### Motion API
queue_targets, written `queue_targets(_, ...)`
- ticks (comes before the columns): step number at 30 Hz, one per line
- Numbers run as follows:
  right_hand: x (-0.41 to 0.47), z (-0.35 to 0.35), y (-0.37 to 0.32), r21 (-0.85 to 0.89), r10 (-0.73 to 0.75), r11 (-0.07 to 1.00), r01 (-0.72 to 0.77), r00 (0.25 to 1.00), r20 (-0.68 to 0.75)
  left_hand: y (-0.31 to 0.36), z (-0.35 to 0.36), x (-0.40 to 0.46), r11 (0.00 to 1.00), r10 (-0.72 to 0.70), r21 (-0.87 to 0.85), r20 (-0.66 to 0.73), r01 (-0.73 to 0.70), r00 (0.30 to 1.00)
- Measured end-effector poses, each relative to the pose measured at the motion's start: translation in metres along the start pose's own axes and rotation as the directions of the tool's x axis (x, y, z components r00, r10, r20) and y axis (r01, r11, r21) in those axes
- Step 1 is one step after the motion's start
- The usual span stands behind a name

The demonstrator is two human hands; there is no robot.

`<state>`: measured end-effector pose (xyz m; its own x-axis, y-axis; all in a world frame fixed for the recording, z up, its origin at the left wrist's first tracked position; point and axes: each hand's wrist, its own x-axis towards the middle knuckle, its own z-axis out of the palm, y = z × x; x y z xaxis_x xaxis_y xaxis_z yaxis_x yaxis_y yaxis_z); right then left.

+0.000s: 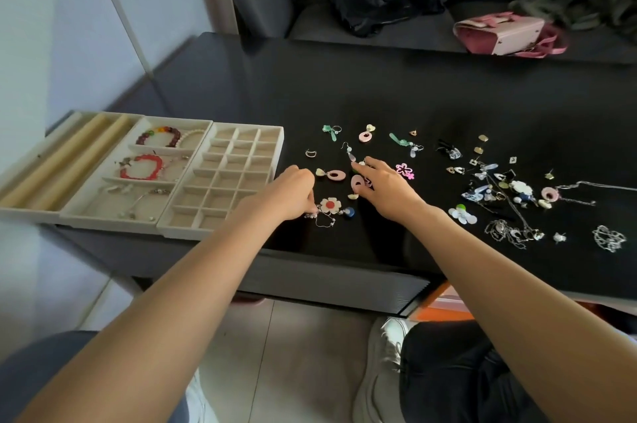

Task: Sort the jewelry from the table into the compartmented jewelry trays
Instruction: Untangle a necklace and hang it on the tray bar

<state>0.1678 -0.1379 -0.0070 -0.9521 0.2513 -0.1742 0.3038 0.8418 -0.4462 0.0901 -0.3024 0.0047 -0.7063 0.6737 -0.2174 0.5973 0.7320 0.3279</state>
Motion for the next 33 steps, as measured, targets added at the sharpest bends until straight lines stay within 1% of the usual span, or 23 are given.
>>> queue_targets(2,-0.002,-0.001,-0.002,-0.019,-0.013,1.0,0.014,1.0,0.02,0.002,-0.002,-0.002,0.998,-0.01,-0.059,-0.045,0.007,0.999)
queue_targets(4,-0.003,-0.002,-0.007,0.041,-0.012,0.999,0.012,1.0,0.0,0.002,-0.006,-0.005,0.986,-0.022,-0.168,-0.15,-0.004,0.988)
queue_targets(5,-0.004,-0.001,-0.009,0.072,-0.022,0.997,0.024,0.999,-0.035,0.002,-0.008,-0.007,0.97,-0.031,-0.244,-0.195,-0.018,0.98)
queue_targets(7,-0.006,-0.001,-0.014,0.099,-0.085,0.99,0.099,0.987,-0.139,-0.002,-0.011,-0.009,0.898,-0.047,-0.434,-0.244,-0.066,0.969)
queue_targets(8,-0.007,-0.001,-0.019,0.146,-0.121,0.978,0.147,0.977,-0.178,-0.004,-0.013,-0.01,0.849,-0.049,-0.52,-0.255,-0.094,0.966)
queue_targets(9,-0.009,-0.002,-0.025,0.244,-0.134,0.954,0.176,0.974,-0.181,-0.005,-0.015,-0.011,0.793,-0.053,-0.598,-0.256,-0.115,0.965)
queue_targets(11,-0.011,-0.005,-0.039,0.48,-0.151,0.857,0.186,0.982,-0.11,-0.006,-0.022,-0.014,0.672,-0.057,-0.726,-0.25,-0.148,0.967)
queue_targets(12,-0.012,-0.005,-0.045,0.552,-0.159,0.814,0.178,0.984,-0.082,-0.006,-0.024,-0.015,0.62,-0.057,-0.767,-0.252,-0.163,0.966)
queue_targets(14,-0.012,-0.006,-0.057,0.634,-0.153,0.755,0.165,0.985,-0.073,-0.008,-0.031,-0.02,0.547,-0.082,-0.816,-0.273,-0.186,0.958)
queue_targets(17,-0.014,-0.008,-0.074,0.798,-0.122,0.589,0.124,0.99,-0.064,-0.014,-0.04,-0.031,0.449,-0.163,-0.87,-0.304,-0.204,0.939)
queue_targets(19,-0.016,-0.013,-0.087,0.839,-0.132,0.531,0.116,0.99,-0.053,-0.018,-0.046,-0.041,0.402,-0.181,-0.891,-0.303,-0.21,0.936)
queue_targets(22,-0.022,-0.019,-0.108,0.876,-0.151,0.471,0.102,0.988,-0.034,-0.026,-0.06,-0.058,0.38,-0.181,-0.896,-0.314,-0.229,0.932)
queue_targets(24,-0.026,-0.022,-0.123,0.914,-0.142,0.396,0.085,0.989,-0.03,-0.03,-0.07,-0.073,0.39,-0.178,-0.888,-0.333,-0.244,0.926)
queue_targets(26,-0.03,-0.024,-0.137,0.945,-0.128,0.319,0.076,0.991,-0.037,-0.036,-0.079,-0.087,0.428,-0.179,-0.869,-0.35,-0.248,0.919)
queue_targets(28,-0.033,-0.026,-0.15,0.963,-0.13,0.258,0.074,0.991,-0.041,-0.045,-0.087,-0.1,0.483,-0.196,-0.848,-0.348,-0.219,0.917)
queue_targets(30,-0.037,-0.027,-0.165,0.968,-0.14,0.239,0.075,0.989,-0.042,-0.053,-0.094,-0.114,0.505,-0.22,-0.841,-0.346,-0.197,0.912)
queue_targets(33,-0.042,-0.029,-0.188,0.969,-0.118,0.235,0.083,0.991,-0.057,-0.065,-0.102,-0.132,0.499,-0.261,-0.851,-0.33,-0.166,0.907)
